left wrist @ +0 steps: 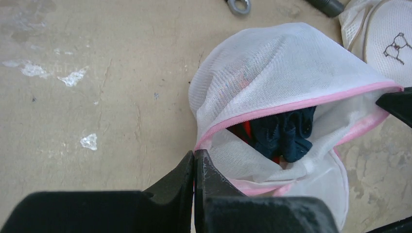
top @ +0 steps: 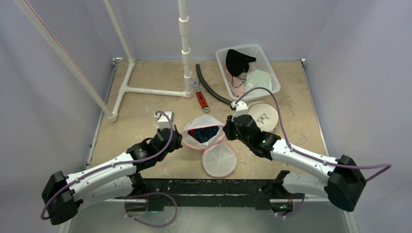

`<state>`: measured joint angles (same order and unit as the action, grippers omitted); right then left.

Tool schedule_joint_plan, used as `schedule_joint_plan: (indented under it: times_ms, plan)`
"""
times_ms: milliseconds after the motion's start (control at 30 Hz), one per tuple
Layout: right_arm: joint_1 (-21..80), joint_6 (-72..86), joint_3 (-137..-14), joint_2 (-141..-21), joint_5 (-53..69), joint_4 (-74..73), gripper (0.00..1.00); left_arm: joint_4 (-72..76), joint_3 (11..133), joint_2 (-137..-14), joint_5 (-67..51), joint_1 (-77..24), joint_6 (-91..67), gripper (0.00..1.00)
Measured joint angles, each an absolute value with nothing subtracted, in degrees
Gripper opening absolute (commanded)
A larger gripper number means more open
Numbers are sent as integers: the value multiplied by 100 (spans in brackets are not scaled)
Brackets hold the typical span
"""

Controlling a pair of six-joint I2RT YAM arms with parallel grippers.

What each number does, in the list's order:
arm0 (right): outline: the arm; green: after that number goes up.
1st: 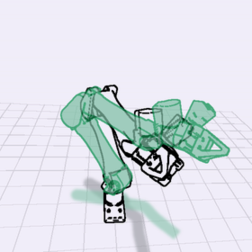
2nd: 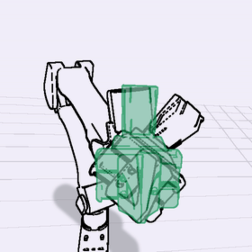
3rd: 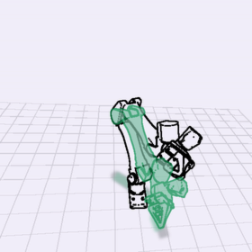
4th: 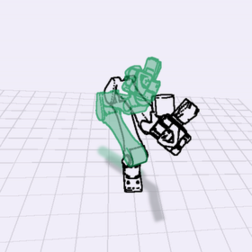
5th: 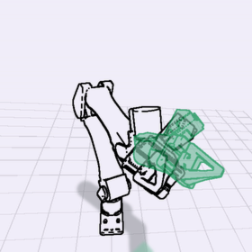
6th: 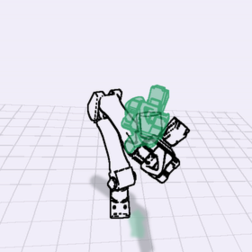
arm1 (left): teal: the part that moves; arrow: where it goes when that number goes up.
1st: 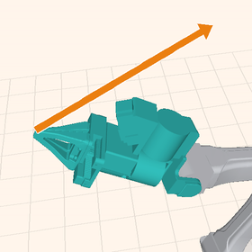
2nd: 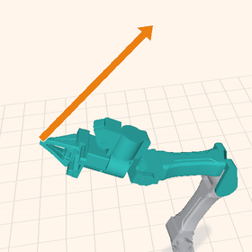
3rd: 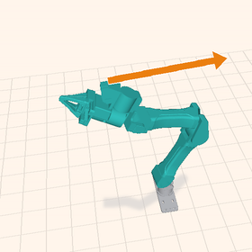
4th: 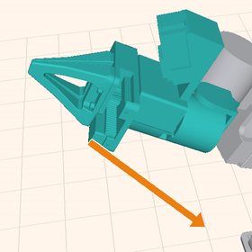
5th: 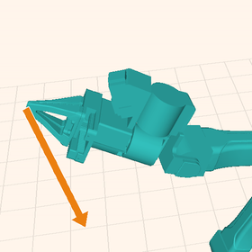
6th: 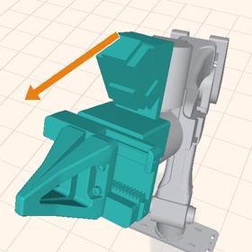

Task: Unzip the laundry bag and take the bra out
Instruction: Pick up the bra from the laundry bag.

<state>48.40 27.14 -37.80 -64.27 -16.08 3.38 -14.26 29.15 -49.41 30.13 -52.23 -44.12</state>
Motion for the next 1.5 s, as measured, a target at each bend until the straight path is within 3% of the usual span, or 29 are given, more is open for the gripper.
schedule_joint_plan:
  times_ms: [33,100,467,600,833,933,1200,1500]
  plan:
    - [4840,2738,-3695,-6388,-1612,276,37,-1424,2832,-4941,2952,-5223,-4445,0]
    - [4840,2792,-3660,-6313,-1632,172,47,-1420,2786,-4941,2845,-5223,-4488,0]
    - [5083,2467,-4069,-5540,-1155,169,56,-991,2943,-5260,2504,-5218,-4550,0]
    - [5354,2370,-4278,-6097,-913,364,65,-917,2969,-5304,2432,-5218,-4571,0]
    - [5551,2359,-4313,-7091,-801,425,72,-897,2969,-5249,2414,-5218,-4609,0]
    - [5610,2429,-4403,-7413,-862,510,85,-897,2969,-5225,2410,-5218,-4611,0]
    - [5819,2630,-4716,-7918,-1258,762,87,-893,2967,-5203,2357,-5218,-4613,0]
    - [6047,2751,-5317,-8702,-1883,585,79,-886,2917,-5111,2311,-5214,-4646,0]
